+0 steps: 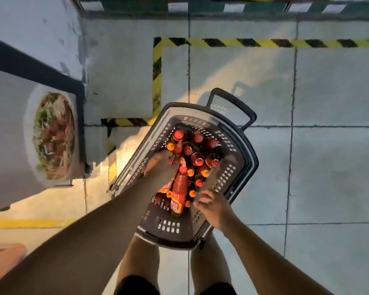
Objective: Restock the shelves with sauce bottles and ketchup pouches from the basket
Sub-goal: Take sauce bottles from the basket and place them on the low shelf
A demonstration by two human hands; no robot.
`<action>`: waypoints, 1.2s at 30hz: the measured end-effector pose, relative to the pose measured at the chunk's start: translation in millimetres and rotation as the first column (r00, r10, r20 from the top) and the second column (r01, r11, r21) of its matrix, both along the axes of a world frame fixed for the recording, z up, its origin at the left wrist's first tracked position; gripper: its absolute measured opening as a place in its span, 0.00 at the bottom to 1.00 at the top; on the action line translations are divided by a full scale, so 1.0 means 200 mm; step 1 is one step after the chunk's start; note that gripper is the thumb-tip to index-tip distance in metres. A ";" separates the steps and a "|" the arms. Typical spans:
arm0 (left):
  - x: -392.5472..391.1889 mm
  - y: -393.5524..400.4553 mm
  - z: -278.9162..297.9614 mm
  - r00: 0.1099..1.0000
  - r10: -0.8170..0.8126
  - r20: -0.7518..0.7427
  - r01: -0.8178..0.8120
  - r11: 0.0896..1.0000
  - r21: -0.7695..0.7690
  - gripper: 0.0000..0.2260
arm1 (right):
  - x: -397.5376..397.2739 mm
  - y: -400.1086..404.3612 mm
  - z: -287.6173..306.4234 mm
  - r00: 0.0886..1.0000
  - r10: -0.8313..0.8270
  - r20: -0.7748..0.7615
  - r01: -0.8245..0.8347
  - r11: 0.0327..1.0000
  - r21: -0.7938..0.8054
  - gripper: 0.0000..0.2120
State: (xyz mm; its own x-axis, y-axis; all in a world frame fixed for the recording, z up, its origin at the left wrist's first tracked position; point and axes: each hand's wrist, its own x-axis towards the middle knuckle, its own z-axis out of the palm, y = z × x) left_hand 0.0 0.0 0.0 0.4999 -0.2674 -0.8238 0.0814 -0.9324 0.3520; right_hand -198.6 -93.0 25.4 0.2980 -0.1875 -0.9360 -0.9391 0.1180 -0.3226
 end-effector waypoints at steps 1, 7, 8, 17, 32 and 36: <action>0.01 -0.03 -0.08 1.000 0.002 0.022 -0.001 1.000 -0.014 0.24 | 0.01 0.02 -0.07 1.000 -0.015 -0.009 0.015 1.000 0.007 0.20; 0.05 -0.08 -0.41 0.996 -0.087 0.016 0.088 0.995 -0.047 0.17 | 0.12 0.15 -0.40 1.000 -0.010 -0.024 0.010 1.000 -0.002 0.17; 0.05 -0.09 -0.43 0.993 -0.113 0.021 0.114 0.992 -0.049 0.17 | 0.14 0.17 -0.45 1.000 0.010 -0.020 -0.010 1.000 -0.013 0.14; 0.04 0.00 -0.48 0.987 -0.114 0.115 0.131 0.979 -0.158 0.13 | 0.30 0.27 -0.77 0.989 -0.039 -0.142 0.021 0.992 -0.128 0.12; 0.02 0.33 -0.35 0.998 0.064 -0.001 -0.062 0.954 -0.293 0.19 | 0.25 0.38 -0.75 0.988 -0.047 -0.146 0.005 0.961 -0.275 0.23; -0.03 0.43 -0.23 0.993 0.118 -0.011 -0.115 0.939 -0.323 0.17 | 0.09 0.38 -0.55 0.996 0.048 -0.073 -0.067 0.954 -0.291 0.25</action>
State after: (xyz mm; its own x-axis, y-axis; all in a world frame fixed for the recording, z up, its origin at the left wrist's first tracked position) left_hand -6.8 85.6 -45.6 0.5496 -0.4575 -0.6991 0.1785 -0.7532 0.6332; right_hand -180.2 -17.3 -83.7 0.2574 -0.4404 -0.8601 -0.9614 -0.0271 -0.2738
